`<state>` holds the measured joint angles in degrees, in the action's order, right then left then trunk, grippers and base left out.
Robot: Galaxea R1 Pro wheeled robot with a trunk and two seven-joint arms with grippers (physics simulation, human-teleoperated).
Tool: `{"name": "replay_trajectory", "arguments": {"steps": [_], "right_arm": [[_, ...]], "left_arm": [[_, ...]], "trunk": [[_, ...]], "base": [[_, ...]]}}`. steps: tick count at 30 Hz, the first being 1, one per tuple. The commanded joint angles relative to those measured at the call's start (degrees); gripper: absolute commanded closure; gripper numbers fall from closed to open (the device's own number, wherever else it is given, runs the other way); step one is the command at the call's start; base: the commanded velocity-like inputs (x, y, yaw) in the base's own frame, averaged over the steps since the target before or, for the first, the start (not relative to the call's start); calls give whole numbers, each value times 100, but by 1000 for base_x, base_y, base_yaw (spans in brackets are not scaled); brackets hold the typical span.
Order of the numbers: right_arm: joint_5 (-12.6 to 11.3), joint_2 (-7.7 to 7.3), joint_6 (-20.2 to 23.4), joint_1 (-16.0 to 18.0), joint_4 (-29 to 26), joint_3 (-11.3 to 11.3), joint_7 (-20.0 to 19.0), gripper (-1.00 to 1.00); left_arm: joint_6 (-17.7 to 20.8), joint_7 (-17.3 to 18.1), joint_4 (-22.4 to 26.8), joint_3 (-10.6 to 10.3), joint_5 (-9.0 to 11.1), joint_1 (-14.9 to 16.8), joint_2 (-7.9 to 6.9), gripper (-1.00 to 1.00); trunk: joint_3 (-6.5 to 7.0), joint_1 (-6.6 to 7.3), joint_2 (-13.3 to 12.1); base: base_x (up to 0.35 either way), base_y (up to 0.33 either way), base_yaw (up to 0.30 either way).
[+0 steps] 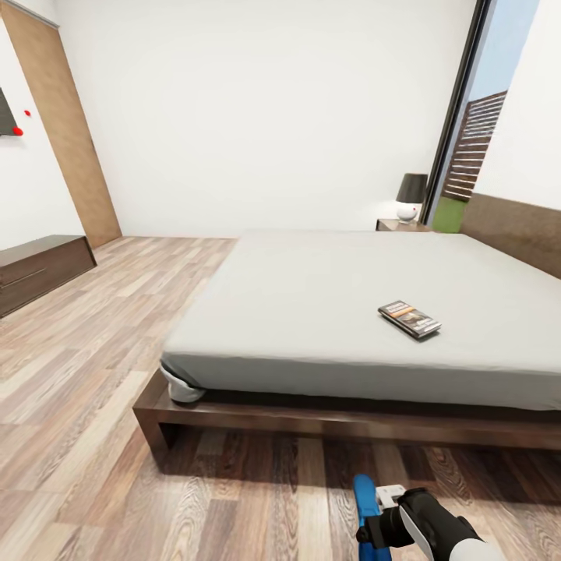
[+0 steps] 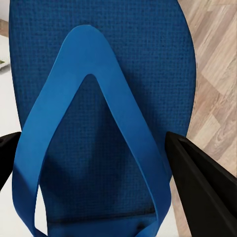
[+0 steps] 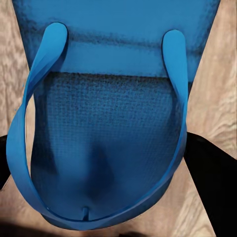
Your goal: In the bedroom, move the book from the bed onto either nightstand, and place the two sandals side by side next to the bed.
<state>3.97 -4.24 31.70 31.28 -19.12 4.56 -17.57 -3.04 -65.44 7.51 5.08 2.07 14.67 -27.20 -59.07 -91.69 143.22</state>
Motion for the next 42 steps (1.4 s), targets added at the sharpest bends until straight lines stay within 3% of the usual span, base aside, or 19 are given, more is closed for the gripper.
{"name": "replay_trajectory", "arguments": {"steps": [1,11,23,28,42], "right_arm": [[42,-6,21,1,-12,36,-36,100],[42,-6,21,1,-11,36,-36,100],[35,-25,18,1,-6,30,-50,100],[41,-54,0,-3,-12,11,-443,100],[43,-51,-1,-4,-9,14,-527,100]], "left_arm": [[-31,1,5,11,22,1,-12,100],[-30,20,5,11,18,1,-37,100],[-30,46,-3,4,18,1,-89,100],[-30,48,-4,2,19,1,-105,100],[-30,109,-4,2,13,1,-110,100]], "trunk": [[-5,1,2],[-5,1,2],[-5,1,2],[-5,1,2],[-5,1,2]], "base": [[15,165,0],[69,270,0],[40,116,0],[10,19,-46],[1,95,-11]]}}
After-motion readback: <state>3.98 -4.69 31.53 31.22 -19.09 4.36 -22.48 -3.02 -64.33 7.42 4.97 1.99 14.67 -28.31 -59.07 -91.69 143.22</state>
